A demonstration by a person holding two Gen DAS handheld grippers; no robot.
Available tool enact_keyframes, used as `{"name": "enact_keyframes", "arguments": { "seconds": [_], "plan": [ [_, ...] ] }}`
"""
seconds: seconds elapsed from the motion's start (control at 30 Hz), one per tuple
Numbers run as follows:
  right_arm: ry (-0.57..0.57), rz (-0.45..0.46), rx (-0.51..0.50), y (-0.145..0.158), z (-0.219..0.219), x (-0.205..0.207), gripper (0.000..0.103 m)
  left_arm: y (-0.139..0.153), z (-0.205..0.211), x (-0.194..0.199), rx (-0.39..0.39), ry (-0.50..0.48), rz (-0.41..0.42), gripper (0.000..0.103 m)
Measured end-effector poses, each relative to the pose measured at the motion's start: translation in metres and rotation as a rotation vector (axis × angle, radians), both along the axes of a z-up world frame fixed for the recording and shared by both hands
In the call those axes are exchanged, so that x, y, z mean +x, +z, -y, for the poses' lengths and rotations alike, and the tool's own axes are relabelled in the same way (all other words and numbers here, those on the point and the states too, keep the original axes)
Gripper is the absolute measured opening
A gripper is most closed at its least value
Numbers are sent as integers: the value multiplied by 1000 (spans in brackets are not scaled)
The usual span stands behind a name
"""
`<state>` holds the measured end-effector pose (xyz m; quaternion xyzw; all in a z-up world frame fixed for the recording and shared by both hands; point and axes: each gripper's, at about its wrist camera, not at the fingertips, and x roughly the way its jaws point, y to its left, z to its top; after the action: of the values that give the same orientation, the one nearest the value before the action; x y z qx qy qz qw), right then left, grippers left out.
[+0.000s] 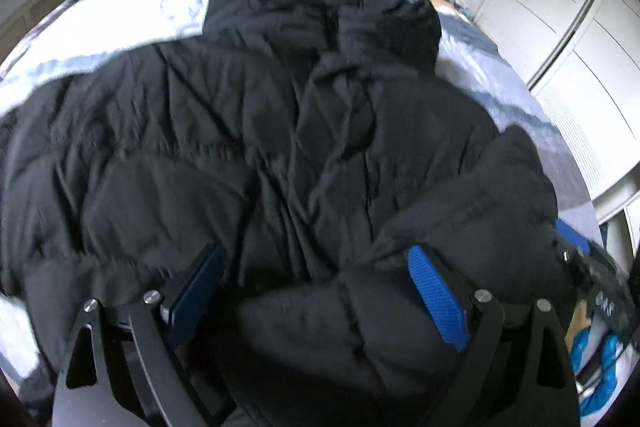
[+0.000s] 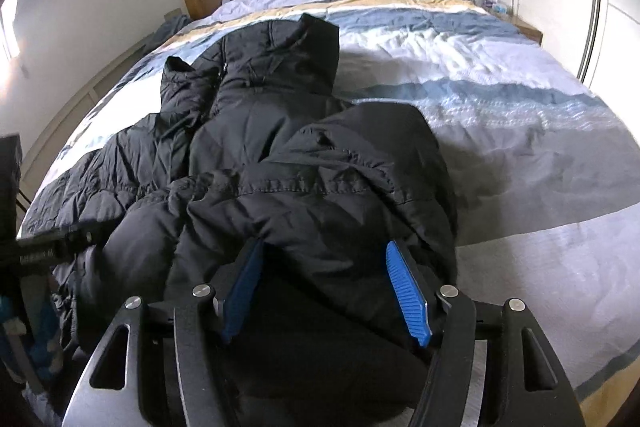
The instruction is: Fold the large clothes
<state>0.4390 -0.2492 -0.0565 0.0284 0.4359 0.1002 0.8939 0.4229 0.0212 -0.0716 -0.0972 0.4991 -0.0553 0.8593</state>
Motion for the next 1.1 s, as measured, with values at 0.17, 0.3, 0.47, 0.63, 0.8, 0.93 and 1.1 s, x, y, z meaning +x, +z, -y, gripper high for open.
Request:
{"name": "enact_keyframes", "arguments": {
  "seconds": [0.17,0.3,0.47,0.63,0.8,0.93,1.1],
  "plan": [
    [28,9,-13,-8,-6,2,67,-9,16,-31,-5,-38,-23,94],
    [56,12,-19,-5,-6,-3,68,-1,34,-59,-15,-98,-28,94],
    [96,23,-17,2,-6,-18,68,3,56,-92,-63,-175,-58,94],
    [113,17,-34,-1,-8,-28,68,11,54,-105,-33,-169,-13,94],
    [109,19,-34,6,-9,-37,68,36,24,-122,-17,-114,38,94],
    [120,55,-32,22,-21,-51,68,59,-12,-138,-18,-57,78,94],
    [155,64,-38,38,-47,-73,69,79,-72,-162,17,54,126,94]
  ]
}}
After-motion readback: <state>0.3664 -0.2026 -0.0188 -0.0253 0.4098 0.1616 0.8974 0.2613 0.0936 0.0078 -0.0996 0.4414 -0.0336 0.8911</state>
